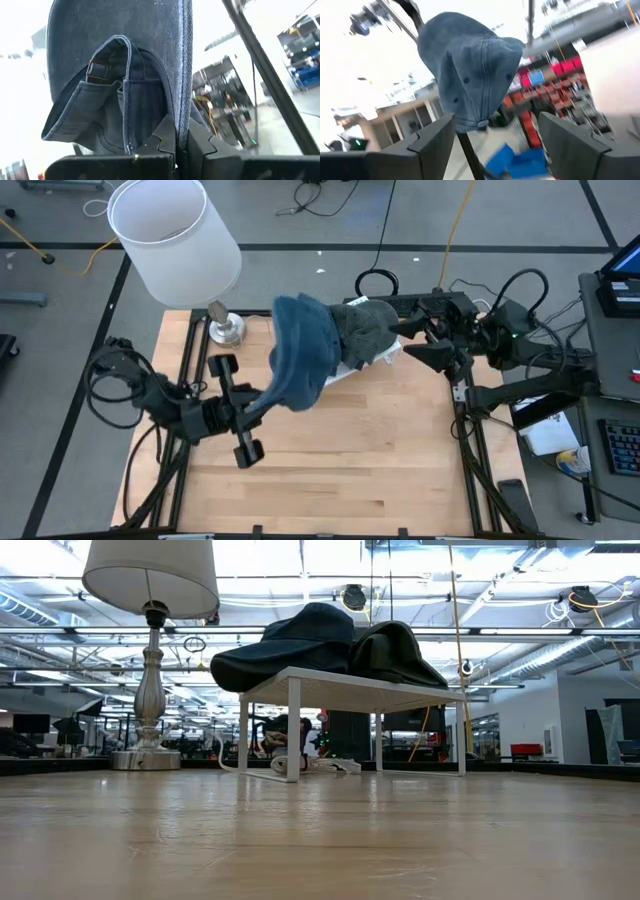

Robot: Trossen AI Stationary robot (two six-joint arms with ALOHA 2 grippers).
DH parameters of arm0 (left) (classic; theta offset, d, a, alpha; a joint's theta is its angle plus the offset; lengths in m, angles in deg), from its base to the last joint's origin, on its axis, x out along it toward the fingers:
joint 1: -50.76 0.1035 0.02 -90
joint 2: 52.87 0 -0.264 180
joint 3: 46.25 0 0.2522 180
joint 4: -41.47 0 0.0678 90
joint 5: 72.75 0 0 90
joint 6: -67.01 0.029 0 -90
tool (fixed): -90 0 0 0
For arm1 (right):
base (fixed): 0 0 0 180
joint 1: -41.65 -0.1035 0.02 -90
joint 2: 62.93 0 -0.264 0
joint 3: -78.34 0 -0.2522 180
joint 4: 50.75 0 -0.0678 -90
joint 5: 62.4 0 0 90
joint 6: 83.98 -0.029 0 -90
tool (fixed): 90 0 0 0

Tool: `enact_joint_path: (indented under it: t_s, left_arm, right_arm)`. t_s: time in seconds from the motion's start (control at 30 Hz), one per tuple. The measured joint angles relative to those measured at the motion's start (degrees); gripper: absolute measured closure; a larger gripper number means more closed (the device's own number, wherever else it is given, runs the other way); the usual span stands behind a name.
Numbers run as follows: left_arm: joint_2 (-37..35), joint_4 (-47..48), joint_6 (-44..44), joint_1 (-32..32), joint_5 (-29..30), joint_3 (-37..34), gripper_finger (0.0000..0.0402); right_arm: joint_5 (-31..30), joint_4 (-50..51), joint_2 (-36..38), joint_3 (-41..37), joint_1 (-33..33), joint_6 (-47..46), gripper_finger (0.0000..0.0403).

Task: Pick & Place hat
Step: Stack the blue cap on top of the other blue caps on the shelf

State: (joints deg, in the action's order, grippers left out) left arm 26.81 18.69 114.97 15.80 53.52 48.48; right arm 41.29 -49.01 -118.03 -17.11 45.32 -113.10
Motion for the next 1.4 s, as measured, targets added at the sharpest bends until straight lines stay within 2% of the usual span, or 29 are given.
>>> enact_joint_path:
  t_s: [0.23,0.4,0.6,0.77,0.97,1.17,1.4]
  left_arm:
    - [0.0,-3.5,3.3,6.3,-12.8,0.0,0.0392]
    - [0.0,-4.0,0.0,11.5,-21.7,0.0,0.0392]
    - [0.2,-1.9,-5.9,17.9,-30.1,2.1,0.0392]
    - [1.6,2.6,-9.8,21.9,-34.6,5.7,0.0392]
    - [3.8,2.8,-12.8,25.4,-39.8,8.0,0.0392]
    - [4.4,3.1,-15.6,27.6,-41.2,8.1,0.0392]
    - [4.4,2.6,-15.0,28.5,-40.9,8.2,0.0392]
  right_arm:
    - [0.0,-14.2,-2.4,-2.9,0.0,-4.2,0.0133]
    - [1.7,-18.2,-4.5,-2.8,0.0,-7.0,0.0133]
    - [1.9,-18.1,-8.3,0.8,0.0,-7.8,0.0133]
    - [3.0,-18.3,-12.1,5.3,0.1,-7.8,0.0133]
    - [4.2,-18.2,-17.0,11.1,0.7,-7.9,0.0133]
    - [7.1,-18.4,-20.0,15.4,2.0,-10.7,0.0133]
    - [9.0,-18.7,-19.9,15.7,1.9,-10.8,0.0147]
